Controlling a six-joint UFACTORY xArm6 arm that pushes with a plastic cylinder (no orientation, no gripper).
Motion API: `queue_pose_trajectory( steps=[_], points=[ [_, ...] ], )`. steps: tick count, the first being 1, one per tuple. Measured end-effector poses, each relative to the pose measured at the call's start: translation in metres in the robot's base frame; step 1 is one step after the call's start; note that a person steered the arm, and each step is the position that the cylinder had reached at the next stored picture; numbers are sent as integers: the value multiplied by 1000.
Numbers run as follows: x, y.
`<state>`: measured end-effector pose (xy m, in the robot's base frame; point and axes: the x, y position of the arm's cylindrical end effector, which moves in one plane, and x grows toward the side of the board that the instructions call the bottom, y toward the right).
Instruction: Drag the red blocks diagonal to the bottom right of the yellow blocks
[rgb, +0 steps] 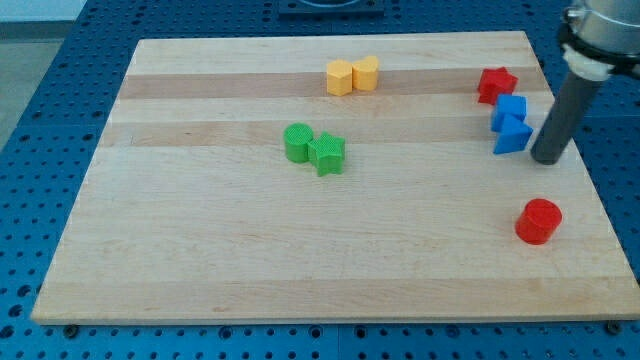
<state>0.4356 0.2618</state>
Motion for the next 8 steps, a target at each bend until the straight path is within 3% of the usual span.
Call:
queue_pose_trajectory(
  steps=[1, 5, 8],
  points=[
    [-4, 20],
    [-105, 20],
    [-121, -30]
  ],
)
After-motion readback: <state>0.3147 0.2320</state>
